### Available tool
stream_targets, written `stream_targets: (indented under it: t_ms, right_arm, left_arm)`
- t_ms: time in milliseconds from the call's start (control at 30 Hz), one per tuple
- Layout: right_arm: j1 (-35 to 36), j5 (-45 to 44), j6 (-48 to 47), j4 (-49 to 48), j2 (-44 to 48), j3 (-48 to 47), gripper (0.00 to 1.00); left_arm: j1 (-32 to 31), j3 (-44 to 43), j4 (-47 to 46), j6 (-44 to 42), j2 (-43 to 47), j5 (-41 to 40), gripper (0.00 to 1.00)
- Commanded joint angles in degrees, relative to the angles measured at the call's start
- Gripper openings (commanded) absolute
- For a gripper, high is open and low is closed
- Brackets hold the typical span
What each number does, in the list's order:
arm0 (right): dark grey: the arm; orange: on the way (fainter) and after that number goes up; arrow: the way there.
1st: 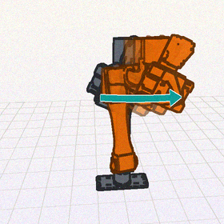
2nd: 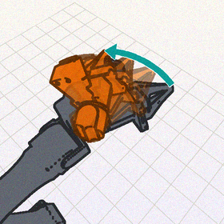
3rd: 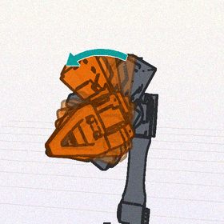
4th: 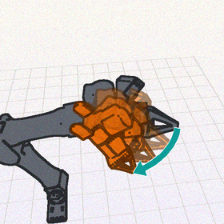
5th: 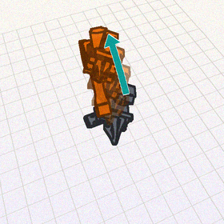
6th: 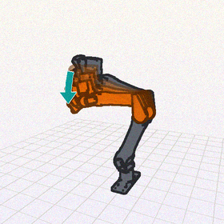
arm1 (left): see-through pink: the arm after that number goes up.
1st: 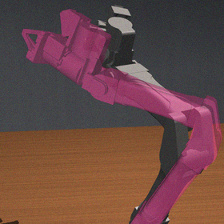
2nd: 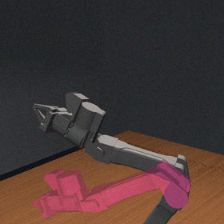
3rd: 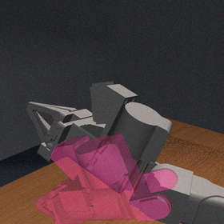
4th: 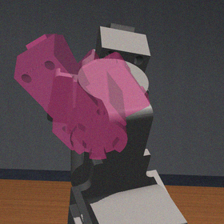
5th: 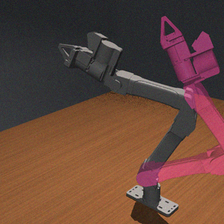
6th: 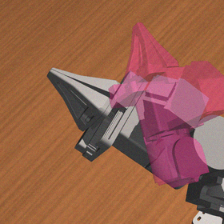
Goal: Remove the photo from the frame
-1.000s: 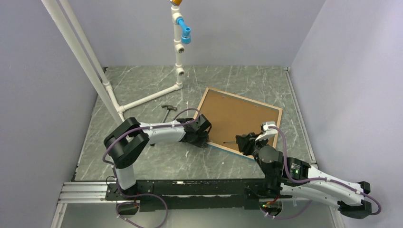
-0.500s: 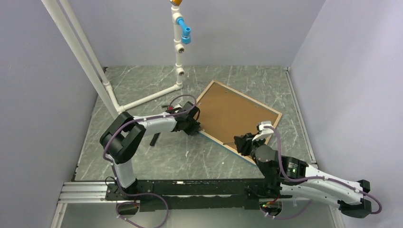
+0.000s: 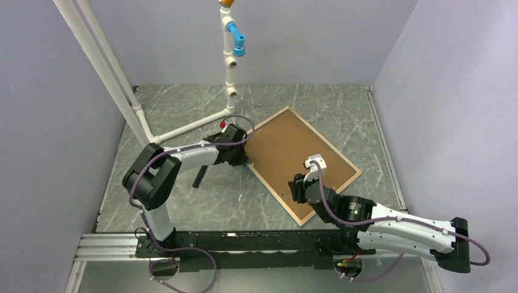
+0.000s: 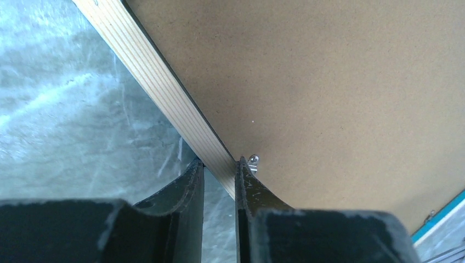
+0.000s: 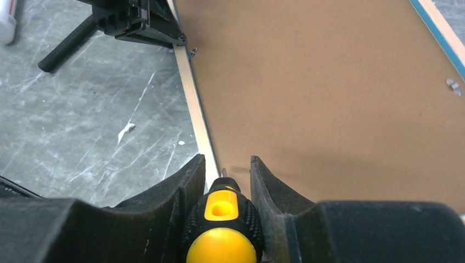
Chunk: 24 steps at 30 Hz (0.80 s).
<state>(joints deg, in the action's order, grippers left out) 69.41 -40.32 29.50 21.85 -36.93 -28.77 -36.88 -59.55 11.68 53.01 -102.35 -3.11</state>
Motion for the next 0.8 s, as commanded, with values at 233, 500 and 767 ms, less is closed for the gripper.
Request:
stream_targets:
  t_ms: [233,500,767]
  right_arm:
    - [-0.2,-0.6,-1.1,-11.8,-8.0,-5.7,0.00]
    - [-5.7,2.9,-4.7,-16.4,-24.1,-15.1,0.00]
    - [-10.5,8.1,-5.3,-13.8,-28.5,-17.2,0.00]
  left_arm:
    - [0.4,6.5,0.3,-20.3,-0.1,1.3,0.00]
    - [2.0,6.4,-4.0,-23.4,-0.3,7.6,0.00]
    - [5.7,7.1,-9.4,-21.4,-0.3,17.0,0.00]
